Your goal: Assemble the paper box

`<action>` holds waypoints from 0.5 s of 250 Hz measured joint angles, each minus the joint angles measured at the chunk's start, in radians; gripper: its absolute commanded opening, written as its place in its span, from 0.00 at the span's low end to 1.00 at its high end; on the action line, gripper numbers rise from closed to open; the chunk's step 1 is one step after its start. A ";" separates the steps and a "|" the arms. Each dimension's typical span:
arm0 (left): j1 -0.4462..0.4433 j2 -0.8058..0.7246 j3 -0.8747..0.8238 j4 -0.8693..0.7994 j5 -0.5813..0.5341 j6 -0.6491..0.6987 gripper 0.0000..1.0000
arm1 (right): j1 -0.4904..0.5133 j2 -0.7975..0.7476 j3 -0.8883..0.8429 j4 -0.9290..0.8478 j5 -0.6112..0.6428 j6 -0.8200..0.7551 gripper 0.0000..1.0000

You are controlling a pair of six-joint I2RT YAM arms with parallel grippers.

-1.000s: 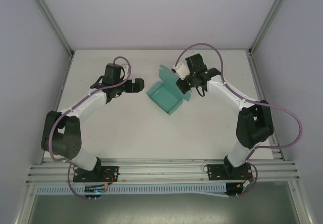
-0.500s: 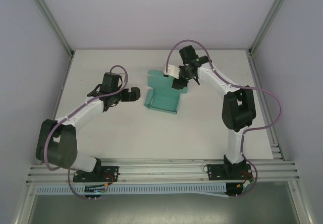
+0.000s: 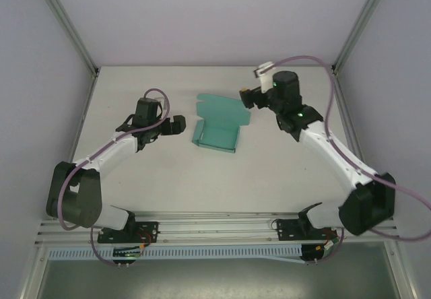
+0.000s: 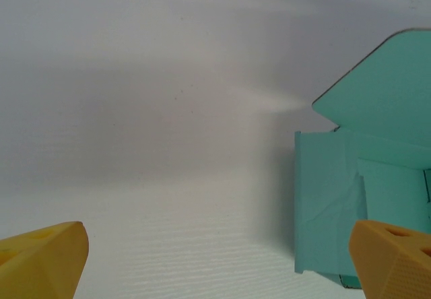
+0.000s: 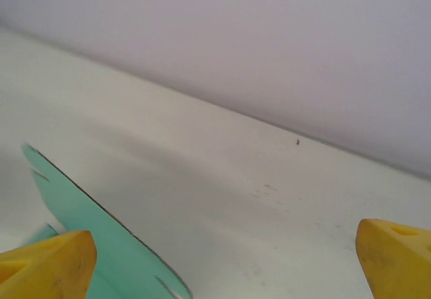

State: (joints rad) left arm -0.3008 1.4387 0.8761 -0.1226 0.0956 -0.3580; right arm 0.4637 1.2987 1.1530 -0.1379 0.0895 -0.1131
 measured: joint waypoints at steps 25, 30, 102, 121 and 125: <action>0.000 0.007 0.000 0.018 -0.004 -0.011 0.98 | 0.014 -0.066 -0.095 -0.003 0.024 0.273 0.99; 0.000 0.009 0.000 0.021 -0.004 -0.014 0.98 | 0.024 -0.074 -0.123 -0.010 0.042 0.332 0.99; 0.000 0.017 0.000 0.027 -0.029 -0.014 0.99 | 0.186 0.174 -0.130 -0.334 0.140 0.815 0.86; 0.000 0.017 0.000 0.030 -0.030 -0.014 0.98 | 0.191 0.273 -0.072 -0.364 0.126 0.852 0.72; 0.000 0.017 0.000 0.030 -0.030 -0.014 0.99 | 0.191 0.290 -0.059 -0.368 0.123 0.864 0.70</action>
State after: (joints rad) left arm -0.3008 1.4559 0.8761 -0.0925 0.0654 -0.3721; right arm 0.6548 1.5887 1.0943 -0.5056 0.2123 0.7513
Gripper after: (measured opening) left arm 0.985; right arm 0.796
